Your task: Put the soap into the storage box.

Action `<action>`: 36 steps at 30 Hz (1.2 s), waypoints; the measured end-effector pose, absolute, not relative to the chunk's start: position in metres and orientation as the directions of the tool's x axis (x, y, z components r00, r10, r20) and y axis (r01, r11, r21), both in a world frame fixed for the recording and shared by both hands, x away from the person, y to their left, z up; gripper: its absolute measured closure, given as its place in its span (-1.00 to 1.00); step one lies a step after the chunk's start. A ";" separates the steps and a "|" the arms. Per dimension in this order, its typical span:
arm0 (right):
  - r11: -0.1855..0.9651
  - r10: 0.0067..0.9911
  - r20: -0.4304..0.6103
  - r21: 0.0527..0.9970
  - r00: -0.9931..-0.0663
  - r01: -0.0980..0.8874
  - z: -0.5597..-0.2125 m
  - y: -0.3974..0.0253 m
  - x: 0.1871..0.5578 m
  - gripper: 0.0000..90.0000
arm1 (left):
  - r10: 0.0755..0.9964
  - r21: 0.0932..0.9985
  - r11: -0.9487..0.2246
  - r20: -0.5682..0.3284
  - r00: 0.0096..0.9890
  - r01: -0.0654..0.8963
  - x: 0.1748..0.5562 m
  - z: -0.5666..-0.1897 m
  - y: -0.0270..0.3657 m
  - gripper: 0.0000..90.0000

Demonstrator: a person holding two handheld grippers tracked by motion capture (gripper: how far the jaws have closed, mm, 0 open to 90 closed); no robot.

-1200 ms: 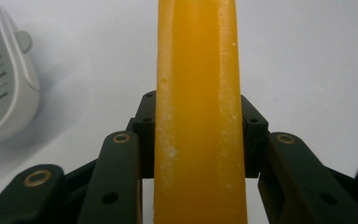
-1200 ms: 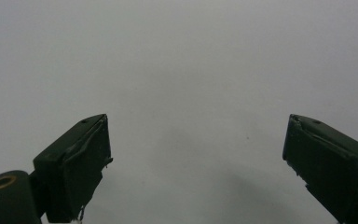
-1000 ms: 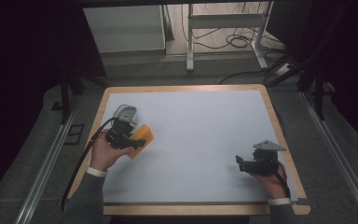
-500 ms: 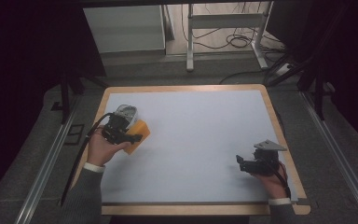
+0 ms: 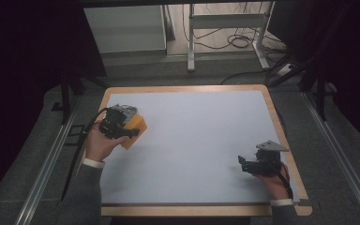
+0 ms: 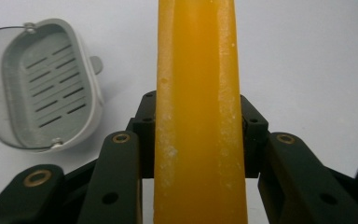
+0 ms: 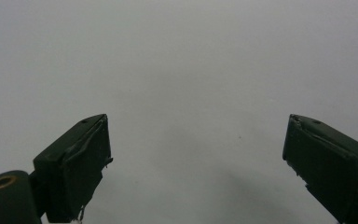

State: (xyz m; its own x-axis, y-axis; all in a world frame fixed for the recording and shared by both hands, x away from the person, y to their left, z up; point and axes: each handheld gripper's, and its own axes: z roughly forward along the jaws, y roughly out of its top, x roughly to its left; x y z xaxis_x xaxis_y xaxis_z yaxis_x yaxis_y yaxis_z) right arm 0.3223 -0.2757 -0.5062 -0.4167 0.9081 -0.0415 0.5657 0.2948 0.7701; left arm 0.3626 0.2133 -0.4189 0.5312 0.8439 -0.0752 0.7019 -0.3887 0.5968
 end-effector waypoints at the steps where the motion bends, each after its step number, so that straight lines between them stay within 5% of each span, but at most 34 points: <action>1: 0.295 0.908 -0.042 0.770 -0.416 0.566 -0.506 -0.276 0.322 -0.83 | 0.845 0.600 -0.382 -0.080 0.529 0.703 0.363 -0.418 0.214 0.35; 36: 0.295 0.911 -0.046 0.767 -0.409 0.569 -0.507 -0.277 0.323 -0.83 | 0.884 0.592 -0.319 -0.095 0.457 0.740 0.397 -0.415 0.231 0.35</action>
State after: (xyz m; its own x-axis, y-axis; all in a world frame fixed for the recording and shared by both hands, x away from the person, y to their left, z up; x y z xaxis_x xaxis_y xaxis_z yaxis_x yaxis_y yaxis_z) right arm 0.3229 -0.2769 -0.5072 -0.4094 0.9112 -0.0460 0.5695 0.2946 0.7674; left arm 0.3974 0.2310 -0.4151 0.4571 0.8844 -0.0947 0.7403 -0.3193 0.5916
